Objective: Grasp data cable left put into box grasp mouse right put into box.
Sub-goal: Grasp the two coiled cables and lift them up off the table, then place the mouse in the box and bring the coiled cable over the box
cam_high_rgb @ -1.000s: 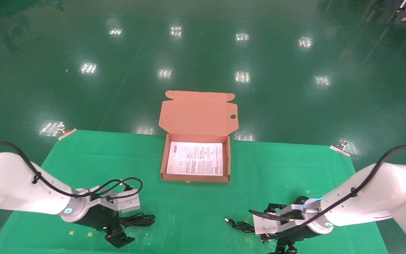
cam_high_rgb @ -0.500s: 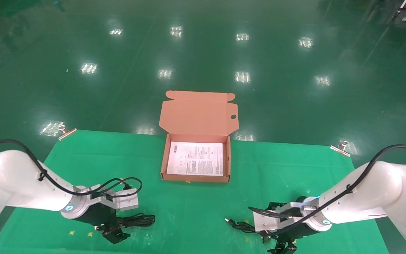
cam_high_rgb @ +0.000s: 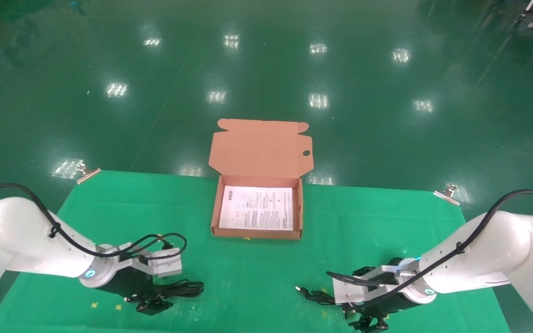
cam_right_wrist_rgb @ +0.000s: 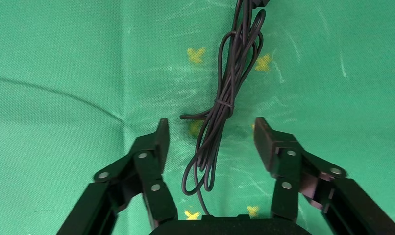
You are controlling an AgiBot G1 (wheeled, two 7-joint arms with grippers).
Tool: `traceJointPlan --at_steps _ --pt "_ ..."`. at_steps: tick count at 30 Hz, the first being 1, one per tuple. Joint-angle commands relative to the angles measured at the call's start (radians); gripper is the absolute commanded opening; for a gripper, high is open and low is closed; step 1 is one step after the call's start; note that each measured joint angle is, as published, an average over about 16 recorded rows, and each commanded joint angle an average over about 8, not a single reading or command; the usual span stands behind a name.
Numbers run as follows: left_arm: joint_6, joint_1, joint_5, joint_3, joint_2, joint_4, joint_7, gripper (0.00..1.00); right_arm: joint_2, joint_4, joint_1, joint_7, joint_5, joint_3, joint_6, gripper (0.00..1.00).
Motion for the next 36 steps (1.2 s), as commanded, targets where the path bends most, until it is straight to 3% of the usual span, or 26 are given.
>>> traceJointPlan --at_steps 1,25,36 --pt "0.001 0.0 -0.001 0.0 -0.001 -0.002 0.0 0.0 0.001 0.002 0.0 0.0 0.0 0.0 -0.001 0.0" --pt "0.0 0.001 0.0 0.0 -0.003 -0.011 0.001 0.0 0.005 0.01 0.003 0.0 0.006 0.004 0.0 0.0" --pt "-0.054 -0.007 0.018 -0.006 -0.057 -0.148 0.026 0.0 0.06 0.091 0.135 -0.006 0.018 0.059 0.039 0.0"
